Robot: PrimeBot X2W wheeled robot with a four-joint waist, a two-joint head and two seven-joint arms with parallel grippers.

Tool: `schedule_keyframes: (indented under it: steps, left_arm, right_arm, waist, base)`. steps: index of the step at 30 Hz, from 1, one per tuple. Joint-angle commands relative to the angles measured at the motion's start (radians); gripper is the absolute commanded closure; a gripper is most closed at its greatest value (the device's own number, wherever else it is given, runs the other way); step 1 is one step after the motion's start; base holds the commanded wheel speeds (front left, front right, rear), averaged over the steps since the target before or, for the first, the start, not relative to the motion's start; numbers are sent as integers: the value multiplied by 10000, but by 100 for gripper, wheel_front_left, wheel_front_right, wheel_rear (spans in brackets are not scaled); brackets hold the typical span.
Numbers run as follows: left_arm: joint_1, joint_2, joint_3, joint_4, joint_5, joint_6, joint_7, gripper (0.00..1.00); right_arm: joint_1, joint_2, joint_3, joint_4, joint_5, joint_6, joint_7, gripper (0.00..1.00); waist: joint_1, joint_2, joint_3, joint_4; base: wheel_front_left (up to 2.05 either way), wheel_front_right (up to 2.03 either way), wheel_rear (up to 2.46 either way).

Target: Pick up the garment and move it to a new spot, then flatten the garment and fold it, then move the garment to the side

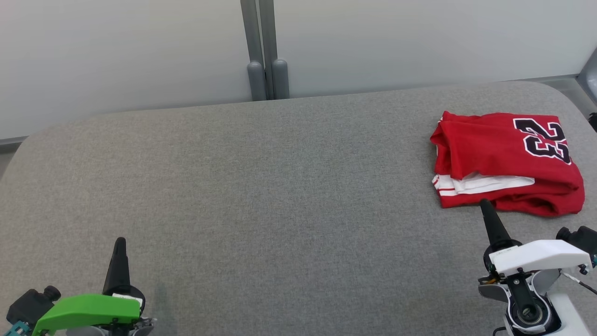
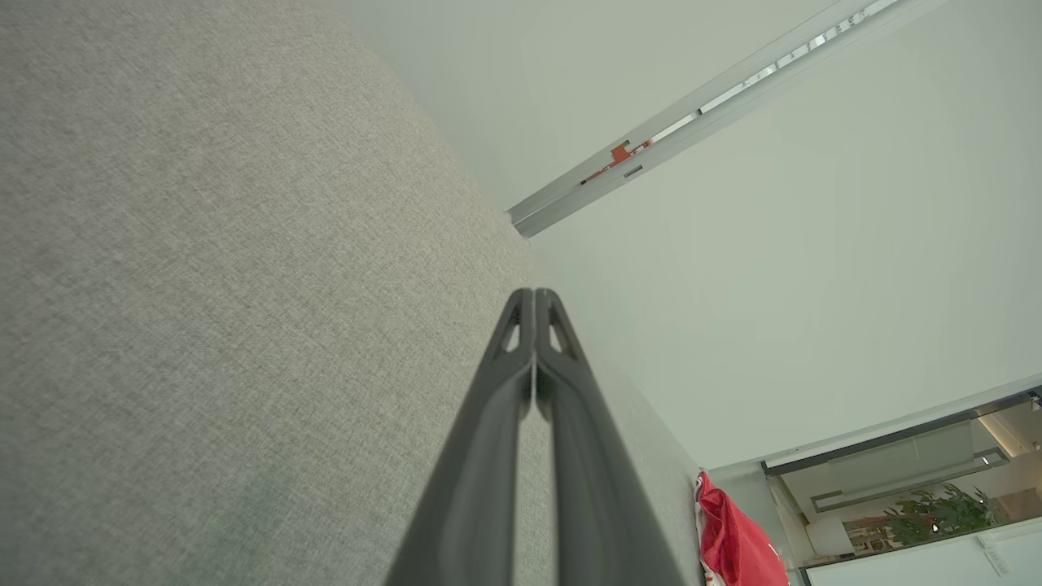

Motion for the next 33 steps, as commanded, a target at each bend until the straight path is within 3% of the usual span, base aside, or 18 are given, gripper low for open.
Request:
schedule_keyframes:
  steps: [1,33]
  left_arm:
    - [-266,-2,62,-64,-313,-27,57,100]
    - [-620,-99,234,-4,-3136,-77,845,100]
  right_arm:
    - [-22,9,-106,-148,227,-1,56,100]
    - [139,494,-742,-333,2640,-2,837,100]
  waist:
    - [0,0,2,4]
    - [0,0,53,103]
  base:
    - [0,0,0]
    - [0,0,0]
